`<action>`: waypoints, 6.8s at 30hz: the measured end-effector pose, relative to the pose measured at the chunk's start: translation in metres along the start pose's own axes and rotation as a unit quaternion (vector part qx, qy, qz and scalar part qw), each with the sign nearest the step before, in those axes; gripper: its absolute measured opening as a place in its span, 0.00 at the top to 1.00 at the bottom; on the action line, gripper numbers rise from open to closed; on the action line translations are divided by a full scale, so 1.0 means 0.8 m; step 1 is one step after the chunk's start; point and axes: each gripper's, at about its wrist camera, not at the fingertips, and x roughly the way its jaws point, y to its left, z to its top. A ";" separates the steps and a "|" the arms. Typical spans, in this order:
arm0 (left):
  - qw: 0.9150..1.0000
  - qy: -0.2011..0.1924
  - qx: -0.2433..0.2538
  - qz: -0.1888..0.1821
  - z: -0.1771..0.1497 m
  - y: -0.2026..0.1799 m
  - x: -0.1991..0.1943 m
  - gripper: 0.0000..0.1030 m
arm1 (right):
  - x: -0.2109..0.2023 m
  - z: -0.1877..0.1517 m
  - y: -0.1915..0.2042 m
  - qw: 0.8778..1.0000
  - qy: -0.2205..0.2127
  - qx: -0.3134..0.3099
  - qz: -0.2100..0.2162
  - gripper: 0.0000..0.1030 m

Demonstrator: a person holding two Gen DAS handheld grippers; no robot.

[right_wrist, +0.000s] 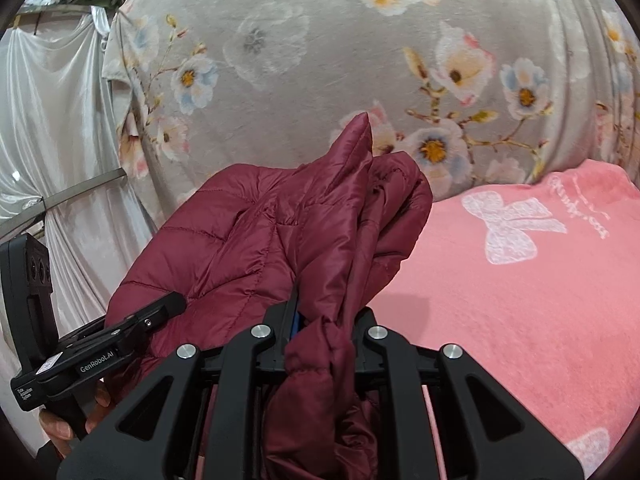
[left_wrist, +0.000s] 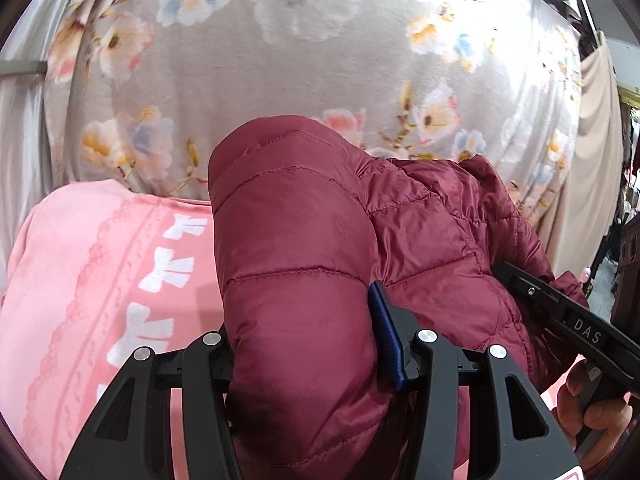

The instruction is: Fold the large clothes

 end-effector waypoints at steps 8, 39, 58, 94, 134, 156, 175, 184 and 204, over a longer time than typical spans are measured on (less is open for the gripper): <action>1.000 -0.012 -0.007 0.008 -0.006 0.053 0.040 0.53 | 0.078 -0.008 0.012 1.000 0.010 -0.016 0.010 0.86; 0.990 0.102 -0.089 0.046 -0.094 0.141 0.144 0.28 | 0.177 -0.103 -0.049 0.992 0.114 0.035 -0.031 0.56; 0.960 0.144 -0.014 0.241 -0.038 0.068 0.132 0.23 | 0.167 -0.074 0.032 0.985 0.113 -0.071 -0.107 0.84; 0.959 0.132 -0.046 0.247 -0.119 0.078 0.180 0.08 | 0.211 -0.142 -0.013 0.978 0.157 -0.049 -0.128 0.84; 0.951 0.152 -0.044 0.267 -0.229 0.013 0.011 0.09 | -0.010 -0.249 0.045 0.972 0.126 -0.083 -0.179 0.19; 0.950 0.144 -0.034 0.273 -0.234 0.002 0.003 0.09 | -0.005 -0.252 0.046 0.971 0.134 -0.083 -0.181 0.19; 0.953 0.129 -0.013 0.275 -0.234 -0.013 -0.001 0.09 | -0.005 -0.251 0.052 0.971 0.133 -0.088 -0.179 0.19; 0.953 0.127 -0.009 0.276 -0.234 -0.018 -0.002 0.09 | -0.004 -0.251 0.055 0.971 0.132 -0.090 -0.179 0.19; 0.954 0.122 0.000 0.274 -0.234 -0.023 -0.004 0.10 | -0.004 -0.251 0.055 0.971 0.132 -0.090 -0.179 0.19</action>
